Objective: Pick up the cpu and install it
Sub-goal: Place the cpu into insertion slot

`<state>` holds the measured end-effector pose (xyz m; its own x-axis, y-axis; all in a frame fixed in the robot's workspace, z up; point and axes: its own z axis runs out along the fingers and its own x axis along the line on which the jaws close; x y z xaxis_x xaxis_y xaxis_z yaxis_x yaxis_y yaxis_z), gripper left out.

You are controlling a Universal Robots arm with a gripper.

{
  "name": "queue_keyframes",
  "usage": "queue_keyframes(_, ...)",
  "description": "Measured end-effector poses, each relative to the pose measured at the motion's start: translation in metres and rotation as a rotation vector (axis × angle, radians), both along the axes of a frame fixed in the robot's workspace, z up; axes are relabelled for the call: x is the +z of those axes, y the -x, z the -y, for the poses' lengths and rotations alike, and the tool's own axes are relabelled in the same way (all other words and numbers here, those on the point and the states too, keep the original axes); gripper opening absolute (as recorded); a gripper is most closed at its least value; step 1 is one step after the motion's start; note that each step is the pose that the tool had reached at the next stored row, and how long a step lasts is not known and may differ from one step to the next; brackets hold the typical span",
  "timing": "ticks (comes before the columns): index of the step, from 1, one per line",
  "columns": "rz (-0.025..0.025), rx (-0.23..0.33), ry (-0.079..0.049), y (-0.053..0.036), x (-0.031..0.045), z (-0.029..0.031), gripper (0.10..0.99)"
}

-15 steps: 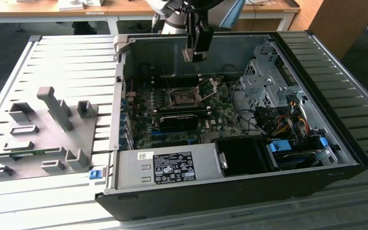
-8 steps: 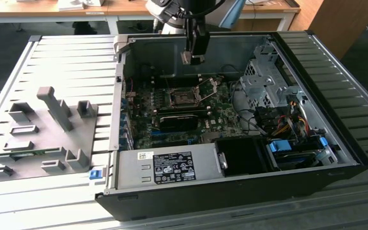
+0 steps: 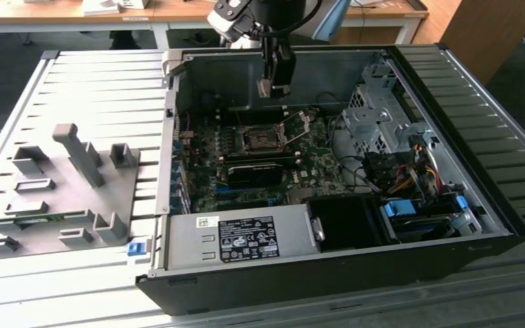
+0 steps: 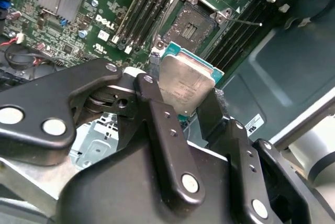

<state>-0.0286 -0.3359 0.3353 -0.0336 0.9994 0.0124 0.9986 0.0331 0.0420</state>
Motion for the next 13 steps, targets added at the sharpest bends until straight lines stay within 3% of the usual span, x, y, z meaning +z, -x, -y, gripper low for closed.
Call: queue_keyframes(13, 0.0001, 0.008, 0.000, 0.0014, -0.0235, -0.0016, 0.529)
